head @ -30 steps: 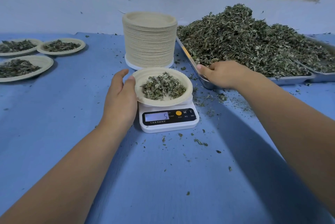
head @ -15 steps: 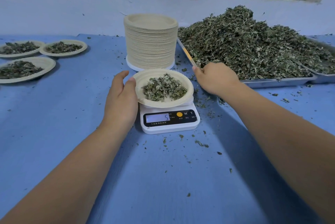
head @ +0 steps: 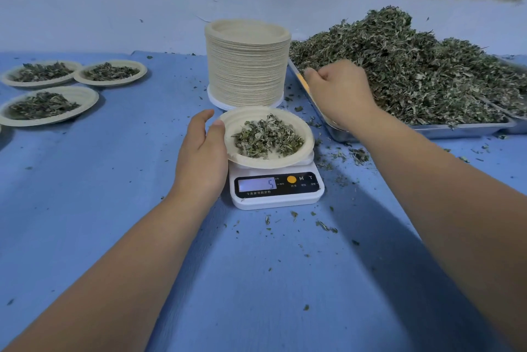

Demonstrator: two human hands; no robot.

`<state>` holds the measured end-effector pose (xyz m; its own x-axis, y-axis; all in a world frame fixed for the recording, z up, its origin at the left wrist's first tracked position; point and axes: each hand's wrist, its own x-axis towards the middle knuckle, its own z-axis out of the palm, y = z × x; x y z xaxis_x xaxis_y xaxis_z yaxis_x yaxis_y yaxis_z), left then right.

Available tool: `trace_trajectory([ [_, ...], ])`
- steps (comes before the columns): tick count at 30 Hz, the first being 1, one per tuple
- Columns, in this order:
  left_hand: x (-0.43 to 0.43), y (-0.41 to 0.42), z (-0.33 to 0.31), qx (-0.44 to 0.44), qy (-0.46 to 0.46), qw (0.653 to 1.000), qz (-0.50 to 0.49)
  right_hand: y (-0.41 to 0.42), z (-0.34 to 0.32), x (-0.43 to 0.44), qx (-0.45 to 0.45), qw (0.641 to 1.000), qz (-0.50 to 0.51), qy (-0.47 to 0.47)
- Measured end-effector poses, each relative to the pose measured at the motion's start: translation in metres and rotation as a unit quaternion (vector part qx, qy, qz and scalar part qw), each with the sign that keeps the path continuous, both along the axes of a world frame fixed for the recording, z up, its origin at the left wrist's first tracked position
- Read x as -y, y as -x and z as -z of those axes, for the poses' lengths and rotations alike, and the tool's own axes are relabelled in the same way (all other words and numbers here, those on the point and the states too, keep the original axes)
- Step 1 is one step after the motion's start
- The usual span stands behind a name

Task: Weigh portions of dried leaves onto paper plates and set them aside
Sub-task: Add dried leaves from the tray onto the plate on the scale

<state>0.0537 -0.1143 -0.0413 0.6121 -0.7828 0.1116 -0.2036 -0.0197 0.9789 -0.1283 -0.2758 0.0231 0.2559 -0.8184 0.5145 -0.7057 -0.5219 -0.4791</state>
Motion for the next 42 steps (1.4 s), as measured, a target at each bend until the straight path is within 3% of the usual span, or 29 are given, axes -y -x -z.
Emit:
trace_trajectory([
  [3,-0.001,-0.001,0.0,-0.001,-0.001,1.0,-0.003,-0.027,-0.016,-0.012,0.005,0.995,-0.096,-0.019],
  [12,-0.002,-0.002,-0.003,0.007,0.008,1.0,-0.001,-0.088,-0.029,-0.04,-0.184,0.953,-0.237,-0.05],
  [17,-0.001,-0.002,-0.004,-0.001,0.008,1.0,0.002,-0.086,-0.028,-0.046,-0.115,0.93,-0.305,-0.17],
  [21,0.0,-0.001,-0.005,-0.005,0.013,1.0,0.004,-0.079,-0.027,-0.048,-0.095,0.924,-0.327,-0.172],
  [28,-0.005,0.0,-0.006,0.014,0.033,0.999,0.037,-0.046,-0.017,-0.043,-0.06,0.955,-0.272,-0.107],
  [32,-0.006,0.004,-0.006,0.068,0.027,0.996,0.059,-0.02,-0.003,-0.048,-0.056,0.963,-0.251,-0.074],
  [37,-0.011,0.004,-0.009,0.104,0.023,0.992,0.072,0.021,0.015,-0.036,0.004,0.99,-0.14,0.002],
  [39,-0.012,0.005,-0.01,0.109,0.02,0.991,0.073,0.04,0.028,-0.029,-0.009,0.997,-0.074,0.022],
  [42,-0.013,0.006,-0.013,0.117,0.019,0.99,0.078,0.059,0.043,-0.022,-0.099,0.994,-0.021,0.034],
])
